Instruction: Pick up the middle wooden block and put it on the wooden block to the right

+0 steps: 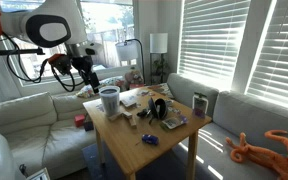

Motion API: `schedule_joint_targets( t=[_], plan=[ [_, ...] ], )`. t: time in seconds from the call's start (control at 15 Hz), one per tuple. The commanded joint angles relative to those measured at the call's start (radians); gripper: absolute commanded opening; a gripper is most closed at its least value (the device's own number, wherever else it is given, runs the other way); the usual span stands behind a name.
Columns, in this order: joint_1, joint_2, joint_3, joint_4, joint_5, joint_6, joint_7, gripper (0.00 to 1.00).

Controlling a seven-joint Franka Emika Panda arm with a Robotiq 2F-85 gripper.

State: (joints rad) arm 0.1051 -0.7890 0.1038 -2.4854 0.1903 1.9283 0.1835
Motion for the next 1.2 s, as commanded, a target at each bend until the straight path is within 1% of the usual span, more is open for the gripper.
schedule_joint_targets(
  t=[0.0,0.4,0.47,0.53,0.6,0.8,0.93,1.0,1.07,1.13],
  plan=[
    [-0.010,0.000,0.007,0.002,0.006,-0.003,-0.006,1.00],
    [-0.010,-0.001,0.007,0.002,0.006,-0.003,-0.006,1.00],
    [-0.051,-0.007,0.034,-0.018,-0.047,0.074,0.023,1.00],
    [-0.079,-0.010,0.033,-0.030,-0.083,0.127,0.029,1.00],
    [-0.101,-0.007,0.020,-0.036,-0.109,0.176,0.028,1.00],
    [-0.202,0.024,-0.021,-0.048,-0.197,0.329,0.035,1.00],
    [-0.276,0.077,-0.025,-0.042,-0.228,0.424,0.085,1.00],
    [-0.290,0.108,-0.034,-0.024,-0.230,0.397,0.083,1.00],
    [-0.269,0.141,-0.064,0.013,-0.216,0.295,0.023,1.00],
    [-0.269,0.155,-0.071,0.033,-0.223,0.224,-0.006,1.00]
  ],
)
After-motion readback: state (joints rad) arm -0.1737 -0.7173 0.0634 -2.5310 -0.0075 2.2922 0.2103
